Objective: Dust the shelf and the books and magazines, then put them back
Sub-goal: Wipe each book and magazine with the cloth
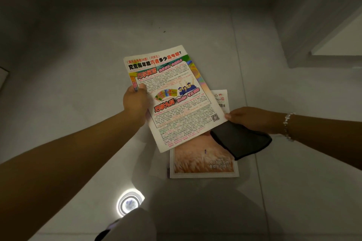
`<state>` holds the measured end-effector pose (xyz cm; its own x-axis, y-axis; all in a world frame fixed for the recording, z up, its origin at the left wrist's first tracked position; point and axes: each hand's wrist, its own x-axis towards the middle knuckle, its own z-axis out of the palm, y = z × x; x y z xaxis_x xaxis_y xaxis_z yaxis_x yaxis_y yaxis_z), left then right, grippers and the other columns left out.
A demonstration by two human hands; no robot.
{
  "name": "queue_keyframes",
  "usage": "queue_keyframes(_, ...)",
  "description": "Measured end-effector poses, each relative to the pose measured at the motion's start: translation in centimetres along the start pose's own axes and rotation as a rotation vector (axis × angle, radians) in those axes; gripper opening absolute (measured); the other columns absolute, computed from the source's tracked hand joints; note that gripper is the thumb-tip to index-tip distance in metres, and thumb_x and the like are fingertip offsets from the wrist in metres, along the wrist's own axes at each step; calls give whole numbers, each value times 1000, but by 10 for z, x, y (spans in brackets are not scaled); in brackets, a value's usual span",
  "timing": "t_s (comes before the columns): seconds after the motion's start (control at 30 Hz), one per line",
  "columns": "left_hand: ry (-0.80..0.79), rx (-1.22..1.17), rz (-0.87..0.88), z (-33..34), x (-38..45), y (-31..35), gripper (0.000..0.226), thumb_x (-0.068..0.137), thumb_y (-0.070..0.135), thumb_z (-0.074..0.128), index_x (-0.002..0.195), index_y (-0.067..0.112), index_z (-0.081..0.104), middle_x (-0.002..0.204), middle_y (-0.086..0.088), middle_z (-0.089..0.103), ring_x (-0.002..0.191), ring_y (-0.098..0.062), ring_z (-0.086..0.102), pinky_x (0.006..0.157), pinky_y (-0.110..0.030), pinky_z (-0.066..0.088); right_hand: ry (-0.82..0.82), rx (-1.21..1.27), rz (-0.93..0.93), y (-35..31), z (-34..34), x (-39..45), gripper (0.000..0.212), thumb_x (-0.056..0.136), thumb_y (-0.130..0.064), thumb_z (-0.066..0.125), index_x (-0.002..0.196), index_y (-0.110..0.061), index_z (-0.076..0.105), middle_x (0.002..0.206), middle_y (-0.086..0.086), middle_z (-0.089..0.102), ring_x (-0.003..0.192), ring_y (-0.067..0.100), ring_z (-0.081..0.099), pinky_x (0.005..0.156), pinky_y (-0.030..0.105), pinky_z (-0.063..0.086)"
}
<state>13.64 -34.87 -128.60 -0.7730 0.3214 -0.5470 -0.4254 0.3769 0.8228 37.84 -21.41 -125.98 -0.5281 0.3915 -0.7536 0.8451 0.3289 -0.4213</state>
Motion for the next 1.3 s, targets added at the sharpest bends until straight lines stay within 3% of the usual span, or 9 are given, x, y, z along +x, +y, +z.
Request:
queue_keyframes(0.13, 21, 71, 112, -5, -3, 6, 14, 101, 23, 43, 98, 25, 56, 100, 4, 64, 93, -20, 63, 89, -43, 52, 22, -99, -4, 4, 0, -6, 47, 101, -42, 29, 125, -12, 55, 130, 8, 55, 100, 16, 52, 87, 24, 37)
queue_keyframes(0.27, 26, 133, 186, -10, -10, 9, 16, 101, 24, 43, 106, 19, 57, 106, 0, 65, 97, -24, 64, 89, -44, 53, 95, -36, -20, 4, -4, -8, 43, 100, -42, 32, 123, -14, 56, 128, 8, 56, 95, 14, 52, 84, 26, 38)
queue_keyframes(0.47, -78, 160, 238, -4, -35, 13, 14, 100, 24, 44, 102, 18, 57, 105, -2, 65, 101, -27, 64, 93, -45, 51, 269, 87, -192, -22, -10, -16, 35, 101, -36, 36, 120, -18, 59, 123, 3, 57, 99, 13, 50, 83, 24, 35)
queue_keyframes(0.6, -190, 167, 286, 5, -56, 21, 21, 99, 29, 47, 108, 16, 61, 107, -4, 67, 98, -26, 66, 88, -42, 54, 345, 131, -326, -46, -13, -19, 32, 101, -27, 39, 124, -20, 60, 115, -7, 55, 100, 5, 47, 72, 11, 36)
queue_keyframes(0.73, -270, 117, 237, 11, -72, 36, 26, 98, 31, 49, 115, 13, 58, 108, -10, 67, 88, -27, 68, 70, -41, 59, 387, 201, -432, -63, -18, -22, 29, 99, -24, 46, 123, -20, 62, 121, -8, 58, 105, 1, 48, 74, -6, 32)
queue_keyframes(0.9, -351, 42, 166, 13, -89, 57, 29, 98, 28, 50, 119, 8, 53, 107, -16, 65, 87, -30, 69, 68, -40, 60, 373, 223, -477, -85, -34, -37, 31, 92, -37, 55, 120, -26, 64, 112, -17, 60, 104, 1, 53, 83, 11, 39)
queue_keyframes(1.1, -414, -67, 173, 18, -116, 87, 16, 95, 25, 55, 105, 13, 56, 103, -12, 66, 83, -27, 70, 61, -36, 60, 423, 13, -528, -109, -48, -58, 41, 71, -48, 75, 106, -30, 64, 94, -21, 58, 87, -1, 54, 71, 14, 42)
queue_keyframes(1.2, -436, -112, 194, 18, -129, 103, 15, 94, 25, 57, 97, 10, 57, 96, -10, 68, 80, -26, 71, 60, -34, 59, 498, -27, -569, -116, -57, -69, 40, 71, -46, 76, 105, -28, 64, 94, -14, 61, 85, 4, 56, 70, 19, 45)
queue_keyframes(1.3, -447, -139, 245, 17, -141, 119, 21, 93, 24, 59, 104, 7, 57, 107, -12, 65, 87, -28, 71, 65, -33, 60, 546, -92, -631, -120, -73, -86, 21, 82, -30, 67, 103, -27, 68, 85, -3, 66, 76, 12, 58, 66, 29, 47)
